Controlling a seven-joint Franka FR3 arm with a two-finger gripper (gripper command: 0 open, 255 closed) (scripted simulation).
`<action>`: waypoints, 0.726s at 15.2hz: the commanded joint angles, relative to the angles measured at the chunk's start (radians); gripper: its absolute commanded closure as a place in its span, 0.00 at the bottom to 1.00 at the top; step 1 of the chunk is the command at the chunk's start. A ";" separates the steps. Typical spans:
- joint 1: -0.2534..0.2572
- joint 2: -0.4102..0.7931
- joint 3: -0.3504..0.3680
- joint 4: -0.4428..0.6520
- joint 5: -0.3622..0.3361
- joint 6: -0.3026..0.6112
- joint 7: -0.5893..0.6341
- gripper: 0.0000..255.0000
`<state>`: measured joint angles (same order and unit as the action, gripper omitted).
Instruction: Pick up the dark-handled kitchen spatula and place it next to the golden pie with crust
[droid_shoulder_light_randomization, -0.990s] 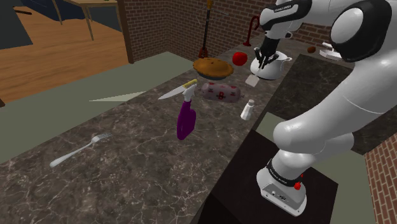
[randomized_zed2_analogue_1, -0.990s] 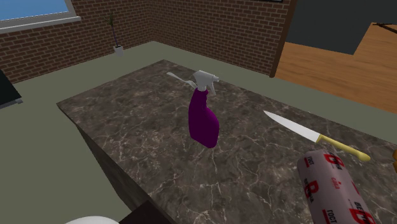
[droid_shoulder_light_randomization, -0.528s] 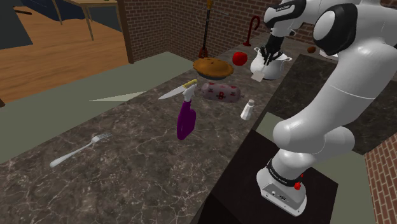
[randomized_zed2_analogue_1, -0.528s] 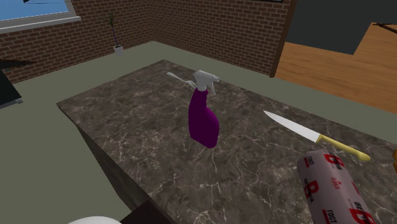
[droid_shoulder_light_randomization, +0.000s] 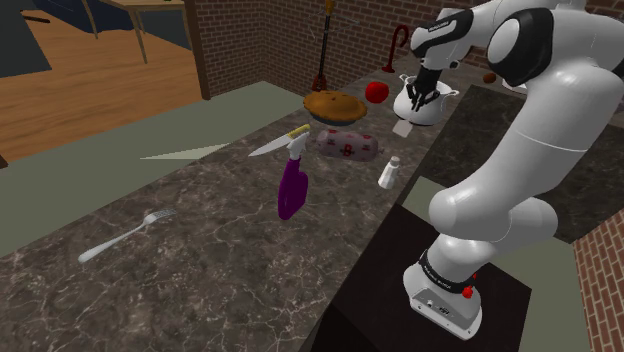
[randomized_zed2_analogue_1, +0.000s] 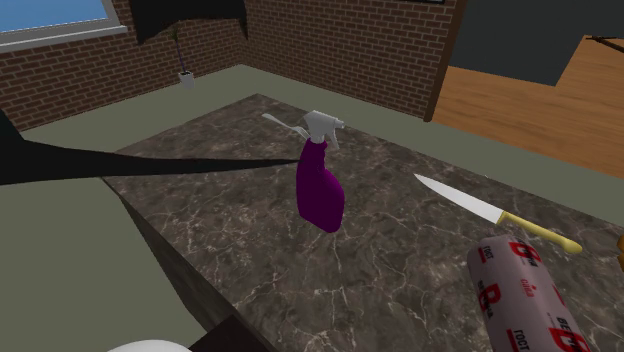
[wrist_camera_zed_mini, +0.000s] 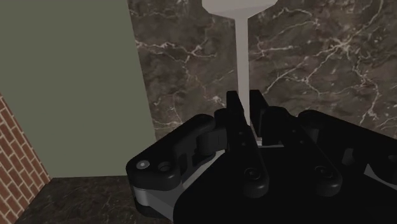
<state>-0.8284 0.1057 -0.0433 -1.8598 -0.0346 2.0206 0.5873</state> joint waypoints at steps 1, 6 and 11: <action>0.000 0.004 0.000 -0.020 0.000 0.024 0.001 1.00; 0.000 0.023 0.000 -0.064 0.000 0.088 0.003 1.00; -0.001 0.048 0.000 -0.102 0.000 0.150 0.004 1.00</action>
<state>-0.8292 0.1482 -0.0437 -1.9541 -0.0349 2.1575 0.5908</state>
